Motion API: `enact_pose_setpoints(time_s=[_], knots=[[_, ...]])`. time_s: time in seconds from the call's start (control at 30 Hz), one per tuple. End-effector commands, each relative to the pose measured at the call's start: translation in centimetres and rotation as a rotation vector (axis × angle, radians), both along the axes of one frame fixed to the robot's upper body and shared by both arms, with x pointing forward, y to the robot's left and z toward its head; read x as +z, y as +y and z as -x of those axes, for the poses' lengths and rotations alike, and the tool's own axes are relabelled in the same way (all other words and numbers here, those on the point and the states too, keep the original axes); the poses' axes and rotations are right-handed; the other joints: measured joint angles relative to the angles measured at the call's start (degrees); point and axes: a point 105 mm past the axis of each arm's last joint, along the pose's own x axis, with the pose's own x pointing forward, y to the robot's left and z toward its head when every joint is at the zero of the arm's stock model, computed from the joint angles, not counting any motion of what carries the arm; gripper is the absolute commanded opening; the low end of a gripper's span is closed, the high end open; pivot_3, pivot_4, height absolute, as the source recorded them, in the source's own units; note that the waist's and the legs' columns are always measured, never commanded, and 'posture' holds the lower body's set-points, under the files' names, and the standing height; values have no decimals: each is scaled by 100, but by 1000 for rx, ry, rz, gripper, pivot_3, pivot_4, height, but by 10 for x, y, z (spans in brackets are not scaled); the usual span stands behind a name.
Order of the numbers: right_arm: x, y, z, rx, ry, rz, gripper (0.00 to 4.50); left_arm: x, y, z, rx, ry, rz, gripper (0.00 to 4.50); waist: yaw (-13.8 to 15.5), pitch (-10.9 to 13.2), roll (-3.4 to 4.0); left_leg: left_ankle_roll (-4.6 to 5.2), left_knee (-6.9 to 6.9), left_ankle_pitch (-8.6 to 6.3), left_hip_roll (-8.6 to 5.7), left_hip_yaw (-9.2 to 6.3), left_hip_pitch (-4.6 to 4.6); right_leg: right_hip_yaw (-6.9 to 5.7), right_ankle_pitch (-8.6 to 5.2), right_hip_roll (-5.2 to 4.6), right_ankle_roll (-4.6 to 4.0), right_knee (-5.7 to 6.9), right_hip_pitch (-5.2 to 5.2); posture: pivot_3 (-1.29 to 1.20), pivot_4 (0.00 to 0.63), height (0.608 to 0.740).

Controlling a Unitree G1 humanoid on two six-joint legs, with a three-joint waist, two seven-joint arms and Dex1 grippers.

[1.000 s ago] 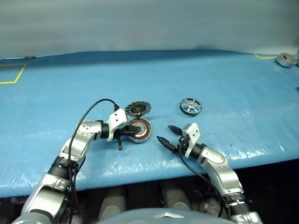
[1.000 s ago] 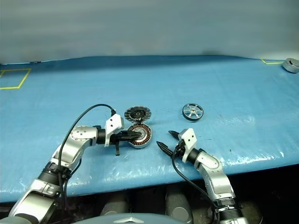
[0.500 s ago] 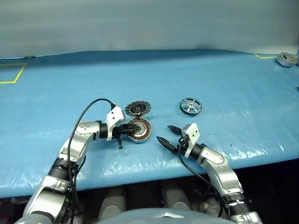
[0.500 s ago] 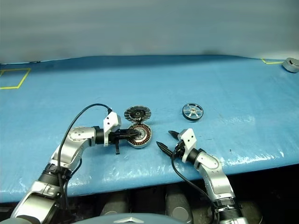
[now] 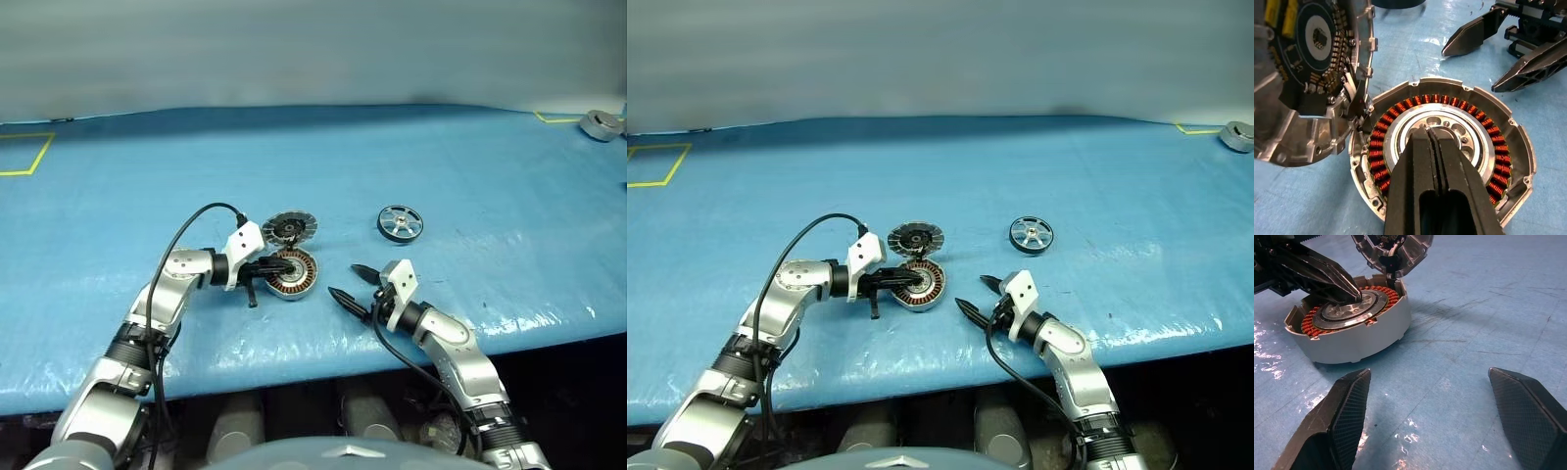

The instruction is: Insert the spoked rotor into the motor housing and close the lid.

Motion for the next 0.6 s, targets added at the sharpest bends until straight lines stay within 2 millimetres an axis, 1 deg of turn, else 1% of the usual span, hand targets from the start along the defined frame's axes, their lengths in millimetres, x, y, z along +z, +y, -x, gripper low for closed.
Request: enact_pose_setpoints(time_s=[0.03,0.17,0.4,0.6], knots=[[9,-1,-1,3,-45,-3,4050,-4,1,2,-14,7,-27,41,-3,0,0,0,0,0,0,0,1,0,0,0,0,0,0,0,150,740],[9,-1,-1,4,-42,-2,4050,-6,3,3,-15,7,-36,41,-3,0,0,0,-1,0,0,0,1,0,0,0,0,0,0,0,150,740],[9,0,-1,10,-39,-4,4050,16,-4,0,5,-19,114,41,0,0,0,0,-1,0,0,0,-1,0,0,0,0,0,-1,0,150,740],[9,1,-1,13,-39,-4,4050,17,-8,0,-12,-19,118,41,-1,0,0,0,-1,0,0,0,-1,0,0,0,0,0,-1,0,150,740]])
